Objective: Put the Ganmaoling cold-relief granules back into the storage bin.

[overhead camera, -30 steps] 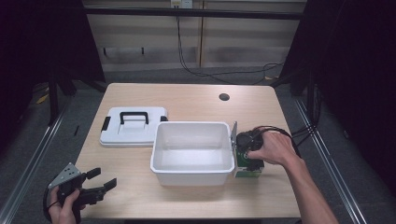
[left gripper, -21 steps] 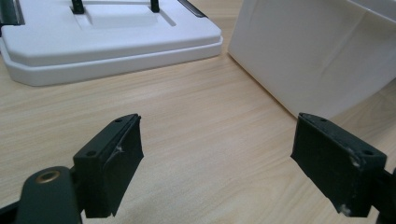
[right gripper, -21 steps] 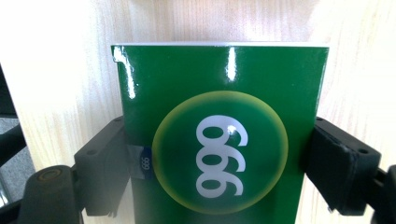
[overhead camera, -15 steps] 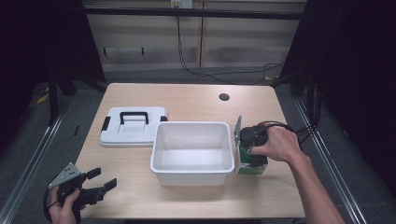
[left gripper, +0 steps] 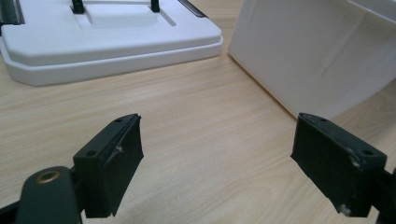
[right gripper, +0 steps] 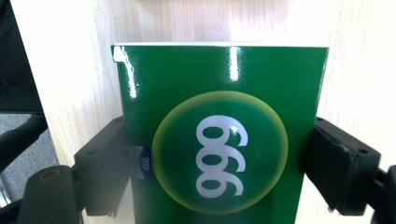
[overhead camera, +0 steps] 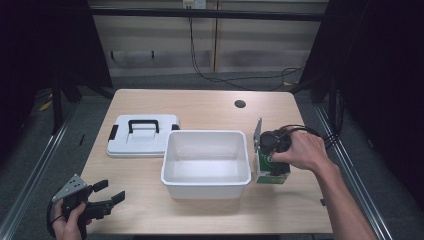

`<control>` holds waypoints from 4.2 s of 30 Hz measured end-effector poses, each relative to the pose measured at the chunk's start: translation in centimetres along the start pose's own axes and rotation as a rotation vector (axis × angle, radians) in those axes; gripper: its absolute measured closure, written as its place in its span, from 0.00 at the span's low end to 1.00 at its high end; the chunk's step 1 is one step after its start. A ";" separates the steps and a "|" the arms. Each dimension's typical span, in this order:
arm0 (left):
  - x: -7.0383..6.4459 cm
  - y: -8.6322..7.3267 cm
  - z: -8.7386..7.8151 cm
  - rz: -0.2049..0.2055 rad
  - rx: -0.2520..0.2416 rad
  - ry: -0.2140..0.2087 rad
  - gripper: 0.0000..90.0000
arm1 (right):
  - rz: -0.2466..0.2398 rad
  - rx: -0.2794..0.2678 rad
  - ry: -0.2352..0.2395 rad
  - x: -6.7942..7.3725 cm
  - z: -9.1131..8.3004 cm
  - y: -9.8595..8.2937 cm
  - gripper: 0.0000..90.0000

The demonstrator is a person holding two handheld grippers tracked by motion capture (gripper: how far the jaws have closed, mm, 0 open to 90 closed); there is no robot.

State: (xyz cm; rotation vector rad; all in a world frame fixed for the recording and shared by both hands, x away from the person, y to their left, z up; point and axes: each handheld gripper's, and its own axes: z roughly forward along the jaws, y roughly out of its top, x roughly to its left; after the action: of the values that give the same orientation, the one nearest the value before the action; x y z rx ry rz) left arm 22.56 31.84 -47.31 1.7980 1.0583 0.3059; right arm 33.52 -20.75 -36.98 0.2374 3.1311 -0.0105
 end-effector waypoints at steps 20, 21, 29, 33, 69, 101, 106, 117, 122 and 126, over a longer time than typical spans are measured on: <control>0.0 0.0 0.0 -0.002 -0.006 0.001 0.18 | 0.024 0.007 -0.034 0.0 -4.4 -1.0 0.18; 0.0 0.0 0.0 -0.004 -0.005 0.001 0.18 | 0.027 0.002 -0.032 0.0 -4.5 -1.0 0.18; 0.0 0.0 0.0 -0.002 -0.004 0.000 0.18 | 0.022 0.017 -0.031 0.1 -5.6 -0.9 0.18; -0.1 0.0 0.1 0.003 -0.002 -0.002 0.18 | 0.022 0.021 -0.036 0.3 -6.8 -0.7 0.18; 0.0 0.0 0.0 0.014 0.000 0.007 0.18 | -0.034 -0.057 -0.080 0.6 -13.0 4.1 0.18; -0.1 0.0 -0.1 0.019 -0.008 -0.013 0.18 | -0.124 -0.039 -0.039 -0.2 -10.5 12.1 0.18; -0.1 0.0 -0.1 0.019 -0.010 -0.015 0.18 | -0.131 -0.021 -0.030 -0.3 -9.1 12.9 0.18; 0.0 0.0 -0.1 0.010 -0.012 -0.011 0.18 | -0.104 0.003 0.014 -1.0 -5.9 13.0 0.18; 0.0 0.1 -0.1 0.009 -0.011 -0.010 0.18 | -0.102 -0.005 0.021 -1.2 -4.9 12.9 0.18; 0.0 0.0 -0.1 0.010 -0.015 -0.008 0.18 | -0.100 0.013 0.033 -1.2 -4.0 13.3 0.18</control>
State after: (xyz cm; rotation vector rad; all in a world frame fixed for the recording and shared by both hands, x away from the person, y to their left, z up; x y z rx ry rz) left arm 22.51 31.95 -47.22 1.7907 1.0391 0.3116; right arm 36.70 -7.77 -33.11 0.0824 3.1731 -0.0266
